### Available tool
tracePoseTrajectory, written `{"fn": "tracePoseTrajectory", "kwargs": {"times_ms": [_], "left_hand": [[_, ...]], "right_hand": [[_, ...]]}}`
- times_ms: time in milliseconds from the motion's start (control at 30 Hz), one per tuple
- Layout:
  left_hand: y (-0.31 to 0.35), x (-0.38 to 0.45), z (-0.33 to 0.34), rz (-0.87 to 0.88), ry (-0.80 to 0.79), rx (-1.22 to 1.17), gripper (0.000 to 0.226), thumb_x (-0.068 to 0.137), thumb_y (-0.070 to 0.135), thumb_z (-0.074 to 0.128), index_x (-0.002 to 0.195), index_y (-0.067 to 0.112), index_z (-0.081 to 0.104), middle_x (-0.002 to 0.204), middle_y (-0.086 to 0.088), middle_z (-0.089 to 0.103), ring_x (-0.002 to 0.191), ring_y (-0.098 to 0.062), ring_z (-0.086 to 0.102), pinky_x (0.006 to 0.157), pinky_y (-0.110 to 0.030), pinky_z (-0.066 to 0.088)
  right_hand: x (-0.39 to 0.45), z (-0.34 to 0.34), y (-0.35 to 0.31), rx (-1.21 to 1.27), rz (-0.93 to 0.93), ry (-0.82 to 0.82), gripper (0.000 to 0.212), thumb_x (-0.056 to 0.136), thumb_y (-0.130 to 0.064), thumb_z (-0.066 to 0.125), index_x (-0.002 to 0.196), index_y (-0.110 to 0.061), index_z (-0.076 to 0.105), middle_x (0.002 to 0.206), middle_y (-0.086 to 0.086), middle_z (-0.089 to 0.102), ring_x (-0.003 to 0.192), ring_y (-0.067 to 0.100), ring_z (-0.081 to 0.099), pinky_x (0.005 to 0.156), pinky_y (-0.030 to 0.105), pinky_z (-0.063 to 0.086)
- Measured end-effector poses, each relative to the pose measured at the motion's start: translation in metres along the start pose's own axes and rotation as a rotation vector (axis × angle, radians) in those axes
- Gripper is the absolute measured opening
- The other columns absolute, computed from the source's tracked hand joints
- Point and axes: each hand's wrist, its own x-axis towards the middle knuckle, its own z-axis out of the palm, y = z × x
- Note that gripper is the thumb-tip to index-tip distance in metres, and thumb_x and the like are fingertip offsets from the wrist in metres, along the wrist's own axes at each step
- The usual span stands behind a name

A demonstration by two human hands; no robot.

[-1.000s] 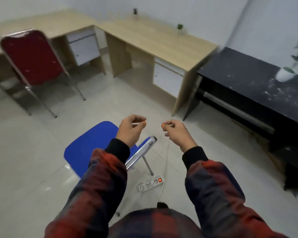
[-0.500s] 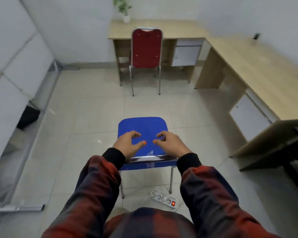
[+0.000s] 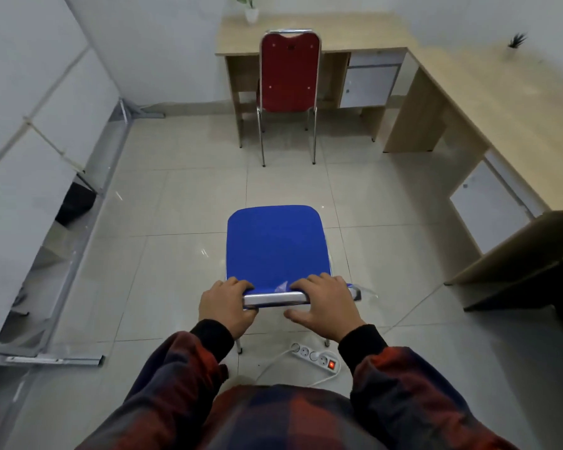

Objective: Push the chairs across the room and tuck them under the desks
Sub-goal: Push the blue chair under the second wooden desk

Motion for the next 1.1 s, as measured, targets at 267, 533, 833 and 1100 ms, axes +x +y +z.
{"fn": "tracePoseTrajectory", "kwargs": {"times_ms": [267, 533, 833, 1100], "left_hand": [[0.000, -0.015, 0.013, 0.089, -0.053, 0.002, 0.042, 0.080, 0.049, 0.058, 0.119, 0.034, 0.063, 0.108, 0.012, 0.059, 0.097, -0.012, 0.052, 0.079, -0.024, 0.046], [-0.003, 0.010, -0.001, 0.146, -0.028, -0.056, 0.034, 0.084, 0.035, 0.060, 0.117, 0.031, 0.063, 0.109, 0.012, 0.068, 0.096, -0.012, 0.063, 0.080, -0.024, 0.049], [-0.012, 0.057, -0.010, 0.171, -0.240, -0.035, 0.058, 0.074, 0.059, 0.066, 0.126, 0.036, 0.056, 0.114, 0.016, 0.066, 0.098, -0.010, 0.062, 0.086, -0.026, 0.051], [-0.041, 0.092, -0.030, 0.127, -0.166, -0.025, 0.036, 0.077, 0.041, 0.066, 0.112, 0.038, 0.066, 0.105, 0.017, 0.070, 0.095, -0.011, 0.064, 0.082, -0.024, 0.051]], "right_hand": [[-0.022, 0.025, -0.011, -0.129, 0.229, 0.193, 0.027, 0.060, -0.036, 0.085, 0.082, -0.025, 0.073, 0.075, -0.006, 0.066, 0.078, 0.023, 0.064, 0.091, 0.054, 0.047], [0.004, 0.008, -0.001, -0.066, 0.349, 0.152, 0.038, 0.083, -0.056, 0.066, 0.110, -0.029, 0.069, 0.102, -0.007, 0.067, 0.103, 0.019, 0.057, 0.100, 0.041, 0.034], [0.041, -0.016, 0.027, -0.016, 0.323, -0.006, 0.051, 0.072, -0.061, 0.060, 0.115, -0.036, 0.070, 0.109, -0.014, 0.072, 0.103, 0.014, 0.061, 0.090, 0.034, 0.043], [0.079, -0.011, 0.005, 0.065, 0.375, -0.031, 0.050, 0.077, -0.066, 0.066, 0.112, -0.030, 0.068, 0.103, -0.009, 0.071, 0.095, 0.016, 0.065, 0.086, 0.033, 0.052]]}}
